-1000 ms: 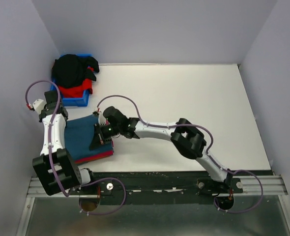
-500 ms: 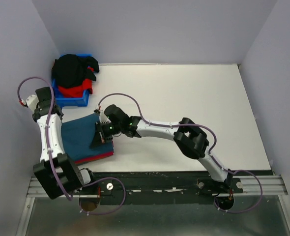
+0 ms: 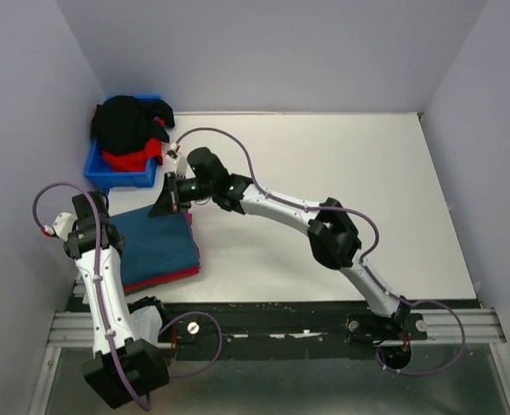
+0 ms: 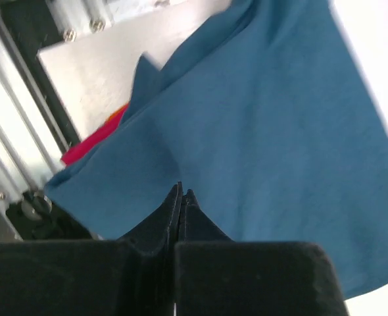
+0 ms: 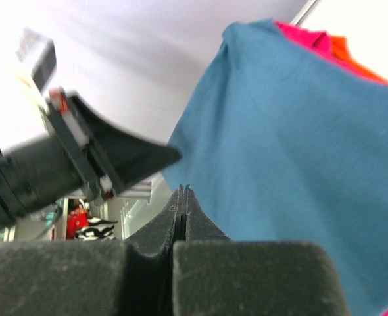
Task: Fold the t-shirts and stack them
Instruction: Put the neatly folded tshirt into the corner of the board with both arms
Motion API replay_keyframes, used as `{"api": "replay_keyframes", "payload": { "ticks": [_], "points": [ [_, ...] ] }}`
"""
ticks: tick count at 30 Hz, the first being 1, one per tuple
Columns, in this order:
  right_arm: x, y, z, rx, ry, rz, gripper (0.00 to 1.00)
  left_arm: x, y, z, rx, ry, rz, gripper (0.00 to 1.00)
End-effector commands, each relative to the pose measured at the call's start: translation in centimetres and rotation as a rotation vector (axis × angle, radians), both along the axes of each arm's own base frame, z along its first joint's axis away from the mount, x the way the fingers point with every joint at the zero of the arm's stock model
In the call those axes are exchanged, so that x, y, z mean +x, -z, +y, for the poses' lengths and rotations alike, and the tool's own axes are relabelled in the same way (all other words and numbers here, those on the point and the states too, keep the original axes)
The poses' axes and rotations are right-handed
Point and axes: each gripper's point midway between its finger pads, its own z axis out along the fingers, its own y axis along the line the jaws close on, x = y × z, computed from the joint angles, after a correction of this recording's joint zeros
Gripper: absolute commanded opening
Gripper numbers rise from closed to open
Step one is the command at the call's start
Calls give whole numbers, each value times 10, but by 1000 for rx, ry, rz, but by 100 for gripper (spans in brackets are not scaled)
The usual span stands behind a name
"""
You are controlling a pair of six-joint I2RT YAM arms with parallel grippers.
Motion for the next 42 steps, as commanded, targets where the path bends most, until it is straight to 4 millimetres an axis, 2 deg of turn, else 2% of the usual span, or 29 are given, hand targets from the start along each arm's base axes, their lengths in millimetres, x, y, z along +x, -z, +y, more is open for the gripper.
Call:
{"api": "replay_keyframes", "payload": {
  "ticks": [1,4,8,11,14,16,19,21,24,26,28,31,33,35,37,39,41,42],
  "points": [
    [23,22,5,-36,27,51,1,-33,15,-22,-80,-88,0,0],
    [31,27,11,-29,41,60,1,-49,16,-25,-89,-133,35,0],
    [41,46,16,-53,98,91,1,-59,13,-21,-59,-156,75,0],
    [47,64,18,-80,138,120,1,-67,25,-21,-62,-174,126,0],
    [50,90,17,-116,170,153,1,-72,28,-18,-66,-241,167,0],
    [48,108,15,-139,181,183,1,-69,37,-17,-74,-277,169,0],
    [48,112,17,-121,185,197,1,-61,65,-20,-128,-312,187,0],
    [48,112,16,-122,187,196,1,-64,79,-19,-135,-361,230,0],
    [51,110,12,-132,214,175,1,-70,82,-14,-119,-421,302,0],
    [52,106,10,-130,217,138,1,-73,72,-8,-85,-442,307,0],
    [53,96,9,-122,217,111,1,-72,53,-1,-38,-443,254,0],
    [52,67,6,-88,193,41,1,-59,13,9,32,-408,68,0],
    [51,36,1,-51,187,-15,1,-52,-13,12,72,-360,-29,0],
    [50,14,-8,-34,188,-75,1,-36,-38,14,100,-258,-112,0],
    [53,2,-28,-39,231,-107,3,-8,-52,5,90,-74,-195,0],
    [55,-16,-55,21,287,-140,15,11,-56,-9,44,50,-253,0],
    [56,-18,-94,62,362,-149,39,39,-64,-37,-46,235,-373,4],
    [59,-22,-114,65,402,-156,50,55,-73,-58,-106,358,-471,12]
  ]
}}
